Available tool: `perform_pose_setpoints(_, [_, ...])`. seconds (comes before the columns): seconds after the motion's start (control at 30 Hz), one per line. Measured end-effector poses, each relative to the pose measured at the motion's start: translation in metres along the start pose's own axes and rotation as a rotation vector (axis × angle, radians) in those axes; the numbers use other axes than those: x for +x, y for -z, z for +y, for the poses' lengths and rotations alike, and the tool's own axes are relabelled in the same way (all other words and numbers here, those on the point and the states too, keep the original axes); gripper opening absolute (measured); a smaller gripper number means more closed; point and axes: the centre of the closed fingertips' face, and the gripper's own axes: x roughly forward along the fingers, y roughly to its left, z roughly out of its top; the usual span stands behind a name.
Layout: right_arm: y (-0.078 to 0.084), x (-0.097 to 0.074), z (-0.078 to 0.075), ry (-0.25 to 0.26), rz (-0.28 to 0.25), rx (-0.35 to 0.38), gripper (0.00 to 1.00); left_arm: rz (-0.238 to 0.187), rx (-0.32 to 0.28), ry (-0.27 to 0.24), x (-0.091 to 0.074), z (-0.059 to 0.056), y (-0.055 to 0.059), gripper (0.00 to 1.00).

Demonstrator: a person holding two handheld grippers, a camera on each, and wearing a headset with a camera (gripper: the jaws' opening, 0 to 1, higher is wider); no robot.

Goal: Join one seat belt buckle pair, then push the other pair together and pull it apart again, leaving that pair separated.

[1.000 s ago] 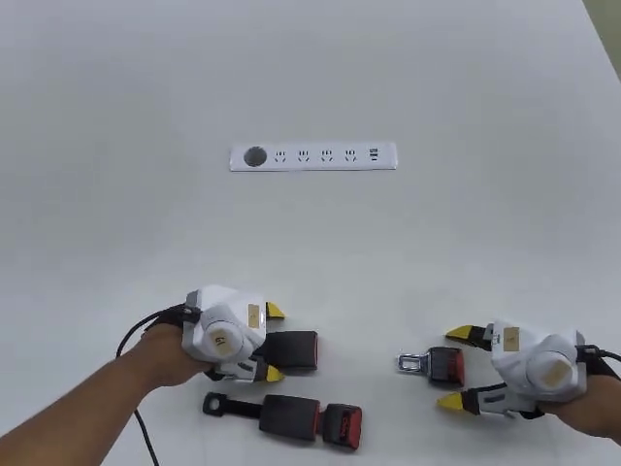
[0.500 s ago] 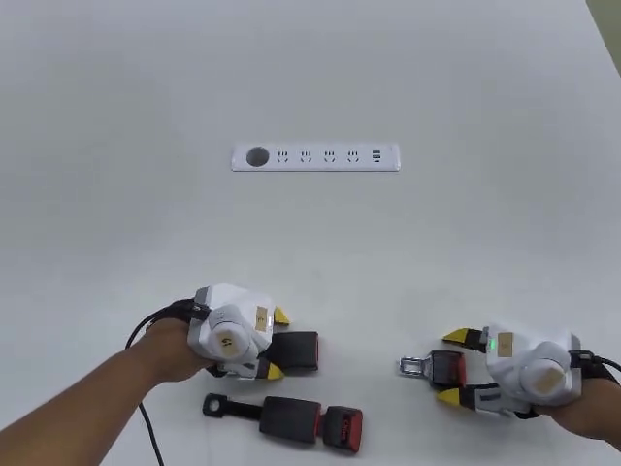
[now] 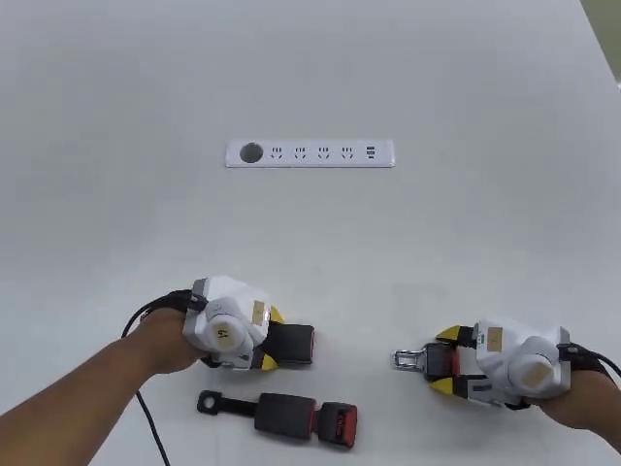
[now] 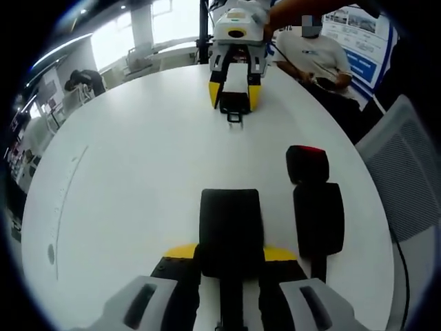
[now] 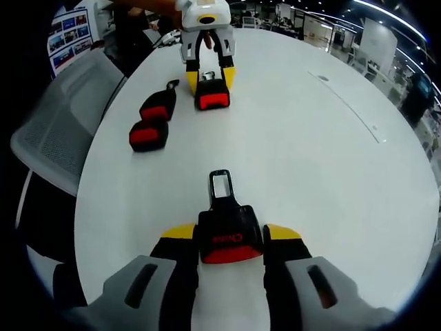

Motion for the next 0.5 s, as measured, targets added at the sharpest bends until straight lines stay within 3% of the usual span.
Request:
perform_pose_setpoints(0.33, [0.001,0.003,0.001,0.003,0.047,-0.012,0.34,0.023,0.012,0.009,0.000,-0.001,0.002,0.33])
perform_pose_setpoints(0.5, [-0.007,0.011,0.002,0.006,0.044,-0.011,0.34,0.032,0.013,0.011,0.000,-0.001,0.003,0.33])
